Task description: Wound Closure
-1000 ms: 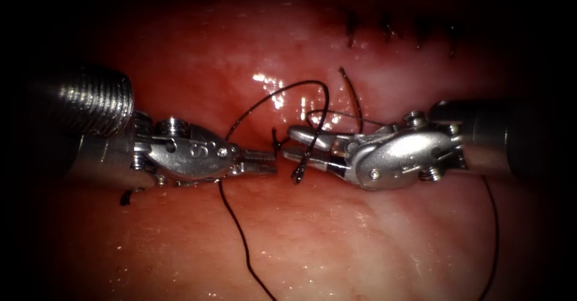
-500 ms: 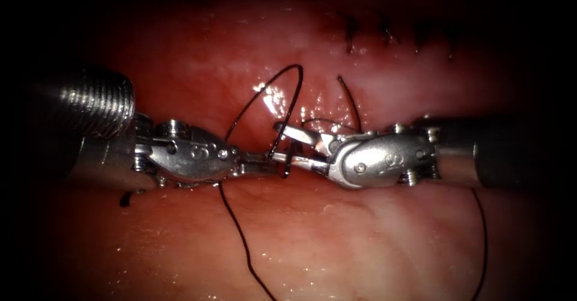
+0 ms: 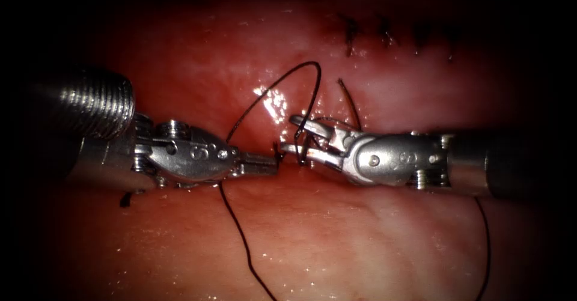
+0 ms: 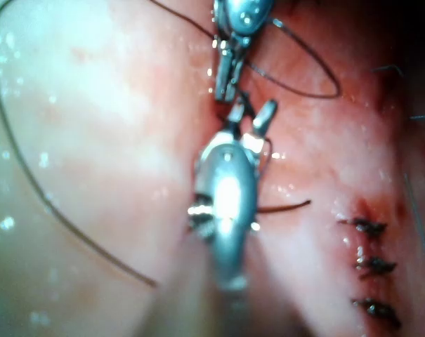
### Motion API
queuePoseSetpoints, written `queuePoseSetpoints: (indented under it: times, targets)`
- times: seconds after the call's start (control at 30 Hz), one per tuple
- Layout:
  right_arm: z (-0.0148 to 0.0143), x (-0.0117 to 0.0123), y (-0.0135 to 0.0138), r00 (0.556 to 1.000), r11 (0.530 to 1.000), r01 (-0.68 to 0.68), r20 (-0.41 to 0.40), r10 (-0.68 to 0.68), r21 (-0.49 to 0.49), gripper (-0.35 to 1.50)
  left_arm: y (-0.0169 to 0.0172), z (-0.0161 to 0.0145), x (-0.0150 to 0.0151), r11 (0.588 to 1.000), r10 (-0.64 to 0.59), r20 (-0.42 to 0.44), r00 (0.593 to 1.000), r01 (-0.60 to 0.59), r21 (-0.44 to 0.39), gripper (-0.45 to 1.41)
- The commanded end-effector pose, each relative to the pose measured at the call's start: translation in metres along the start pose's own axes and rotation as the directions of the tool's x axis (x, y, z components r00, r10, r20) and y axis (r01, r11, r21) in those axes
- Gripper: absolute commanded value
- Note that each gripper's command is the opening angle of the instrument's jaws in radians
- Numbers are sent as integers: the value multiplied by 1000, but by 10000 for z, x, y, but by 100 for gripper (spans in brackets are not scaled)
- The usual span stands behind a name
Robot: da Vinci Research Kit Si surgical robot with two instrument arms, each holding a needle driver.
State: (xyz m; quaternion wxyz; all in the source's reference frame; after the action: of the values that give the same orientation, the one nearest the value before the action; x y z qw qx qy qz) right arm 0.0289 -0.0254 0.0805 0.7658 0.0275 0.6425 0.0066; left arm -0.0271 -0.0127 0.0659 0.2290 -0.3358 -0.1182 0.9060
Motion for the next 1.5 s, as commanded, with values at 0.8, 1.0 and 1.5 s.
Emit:
queuePoseSetpoints:
  times: [0.8, 1.0, 1.5]
  targets:
    - [17, 30, -41, 876, 872, 482, -67, -478, 89, -35, 2, 5, -1, 1000, 3, 3, 1000, -3, -8, -23]
    - [28, 27, -53, 850, 836, 523, -27, -526, 166, -35, 1, 4, -1, 1000, 4, 3, 1000, -4, -8, -23]
    - [-7, 2, -40, 866, 863, 486, 53, -497, 140, -35, 1, 1, -3, 1000, 0, 9, 1000, 1, -13, -23]
